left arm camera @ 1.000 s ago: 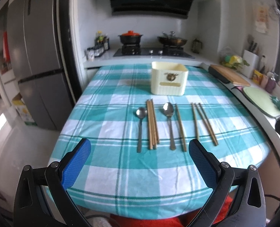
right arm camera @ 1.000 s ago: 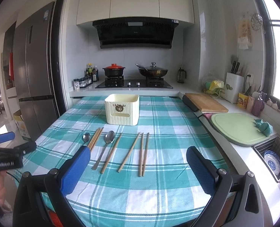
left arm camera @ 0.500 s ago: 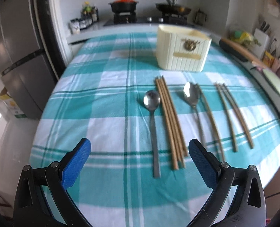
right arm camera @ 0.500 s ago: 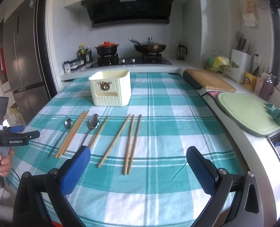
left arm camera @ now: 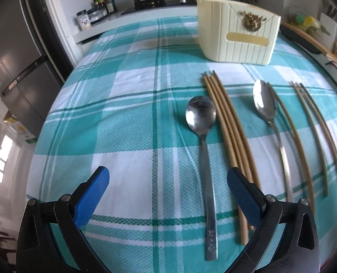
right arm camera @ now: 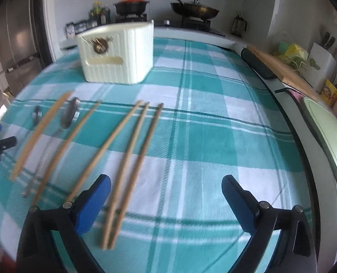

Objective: Organize utensils
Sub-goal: 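Grasp a steel spoon with the left tool while the right tool grasps a wooden chopstick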

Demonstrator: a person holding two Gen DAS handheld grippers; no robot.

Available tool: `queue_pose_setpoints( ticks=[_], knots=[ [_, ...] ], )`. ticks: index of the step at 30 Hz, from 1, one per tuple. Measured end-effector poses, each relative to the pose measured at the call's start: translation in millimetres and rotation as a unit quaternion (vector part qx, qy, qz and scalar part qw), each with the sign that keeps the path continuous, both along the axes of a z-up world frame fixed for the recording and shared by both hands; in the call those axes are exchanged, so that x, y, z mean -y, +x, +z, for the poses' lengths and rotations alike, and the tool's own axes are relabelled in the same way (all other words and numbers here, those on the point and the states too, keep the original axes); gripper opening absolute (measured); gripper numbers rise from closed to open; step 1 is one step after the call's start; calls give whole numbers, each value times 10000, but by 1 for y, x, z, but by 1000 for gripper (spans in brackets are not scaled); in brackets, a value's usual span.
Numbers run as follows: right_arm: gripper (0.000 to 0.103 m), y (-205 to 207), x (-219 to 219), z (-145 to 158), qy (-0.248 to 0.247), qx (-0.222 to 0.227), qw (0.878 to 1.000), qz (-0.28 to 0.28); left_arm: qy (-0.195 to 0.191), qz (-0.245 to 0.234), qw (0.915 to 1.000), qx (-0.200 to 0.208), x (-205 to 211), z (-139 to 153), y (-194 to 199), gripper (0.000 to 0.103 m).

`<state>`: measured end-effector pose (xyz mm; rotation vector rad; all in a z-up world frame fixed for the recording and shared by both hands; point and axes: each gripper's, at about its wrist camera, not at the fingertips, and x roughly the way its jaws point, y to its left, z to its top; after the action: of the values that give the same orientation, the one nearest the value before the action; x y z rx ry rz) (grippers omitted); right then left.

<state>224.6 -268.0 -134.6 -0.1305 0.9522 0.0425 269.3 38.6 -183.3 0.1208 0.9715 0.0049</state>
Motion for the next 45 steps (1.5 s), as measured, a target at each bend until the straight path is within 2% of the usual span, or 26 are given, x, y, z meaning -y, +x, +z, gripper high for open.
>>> queue_pose_setpoints(
  ticks=[3, 4, 5, 7, 11, 17, 21, 26, 28, 30, 32, 33, 34, 35, 36, 37, 41, 45],
  knots=[
    [99, 10, -1, -11, -23, -214, 9998, 55, 102, 30, 9999, -67, 0, -8, 6, 103],
    [97, 13, -2, -16, -71, -282, 9996, 69, 140, 45, 9999, -82, 0, -9, 7, 103],
    [88, 16, -2, -19, -126, -329, 9994, 68, 174, 63, 9998, -94, -1, -11, 8, 103],
    [84, 20, -2, -26, -149, -448, 9989, 45, 231, 96, 9996, -131, -3, -14, 10, 103],
    [84, 21, 2, -26, -80, -548, 9985, 44, 215, 33, 9996, -170, -9, -14, 12, 103],
    [84, 27, 9, -24, -209, -930, 9952, 213, 323, -14, 9990, -307, -22, -13, 19, 103],
    [84, 40, 15, -27, 43, -1268, 9915, 292, 318, -400, 9977, -447, -10, -13, 28, 103],
    [83, 66, 2, -30, -54, -1390, 9877, 713, 592, -866, 9937, -385, 15, -13, 50, 102],
    [83, 80, -4, -31, -44, -1399, 9869, 806, 448, -918, 9937, -469, 17, -13, 63, 96],
    [76, 95, -9, -32, 91, -1442, 9860, 837, 270, -933, 9937, -564, 16, -13, 75, 92],
    [59, 111, -14, -31, 133, -1442, 9864, 774, 111, -924, 9936, -642, 16, -13, 86, 86],
    [51, 118, -16, -31, 189, -1459, 9861, 777, -28, -932, 9933, -688, 15, -13, 90, 79],
    [36, 126, -18, -29, 190, -1446, 9866, 726, -175, -937, 9927, -734, 14, -13, 93, 69],
    [16, 132, -18, -29, 199, -1447, 9869, 680, -339, -941, 9920, -771, 13, -13, 96, 59],
    [10, 139, -18, -30, 260, -1454, 9870, 628, -408, -950, 9917, -759, 13, -12, 98, 52],
    [8, 144, -17, -30, 348, -1460, 9869, 593, -428, -996, 9915, -715, 15, -11, 98, 36],
    [6, 148, -5, -27, 771, -1327, 9874, 395, -488, -988, 9919, -625, 16, -10, 97, 36],
    [6, 134, 9, -4, 1122, -920, 9890, 302, -712, -847, 9932, -361, 8, 5, 83, 36]
  ],
)
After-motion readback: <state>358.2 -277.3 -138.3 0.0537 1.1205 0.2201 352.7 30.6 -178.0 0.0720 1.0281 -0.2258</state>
